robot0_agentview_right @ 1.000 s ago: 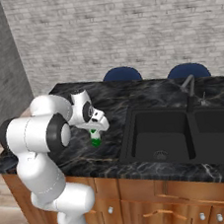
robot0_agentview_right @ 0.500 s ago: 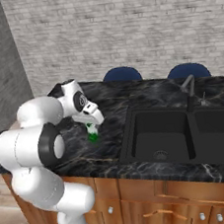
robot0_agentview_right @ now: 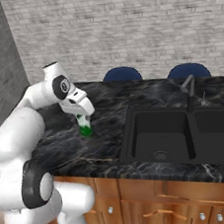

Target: Gather the eggs and milk located in the vicinity of the sink area and place them right next to the bowl.

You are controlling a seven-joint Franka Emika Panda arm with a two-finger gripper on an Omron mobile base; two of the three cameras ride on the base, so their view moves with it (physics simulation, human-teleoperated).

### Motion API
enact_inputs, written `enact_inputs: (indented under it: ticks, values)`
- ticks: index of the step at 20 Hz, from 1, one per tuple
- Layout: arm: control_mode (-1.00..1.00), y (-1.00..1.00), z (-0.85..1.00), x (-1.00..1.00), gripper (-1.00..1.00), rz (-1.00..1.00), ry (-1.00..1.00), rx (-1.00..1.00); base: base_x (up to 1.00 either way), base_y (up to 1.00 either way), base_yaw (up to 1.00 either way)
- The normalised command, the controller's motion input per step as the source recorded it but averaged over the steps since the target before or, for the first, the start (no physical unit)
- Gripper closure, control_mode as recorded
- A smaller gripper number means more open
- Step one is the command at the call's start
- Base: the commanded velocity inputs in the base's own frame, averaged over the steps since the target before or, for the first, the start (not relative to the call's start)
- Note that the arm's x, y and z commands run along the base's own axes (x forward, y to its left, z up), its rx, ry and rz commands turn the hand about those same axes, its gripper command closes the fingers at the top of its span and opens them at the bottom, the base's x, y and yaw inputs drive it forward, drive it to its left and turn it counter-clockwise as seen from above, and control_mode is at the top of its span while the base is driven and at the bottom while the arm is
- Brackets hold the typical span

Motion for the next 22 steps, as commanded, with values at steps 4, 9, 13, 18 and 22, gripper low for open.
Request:
enact_inputs:
  ticks: [4, 9, 13, 18, 22]
  values:
    - [-1.0, -0.03, 0.77, -0.86, 1.0, 0.0, 0.01, 0.0, 0.0, 0.0, 0.0]
    - [-1.0, 0.0, 0.42, -0.98, 1.0, 0.0, -0.01, 0.0, 0.0, 0.0, 0.0]
    - [-1.0, -0.01, 0.44, -0.64, 1.0, 0.0, -0.02, 0.0, 0.0, 0.0, 0.0]
    - [-1.0, 0.0, 0.16, -0.2, 1.0, 0.0, 0.0, 0.0, 0.0, 0.0, 0.0]
    - [1.0, 0.0, 0.01, -0.09, 1.0, 0.0, 0.0, 0.0, -0.12, -0.02, 0.0]
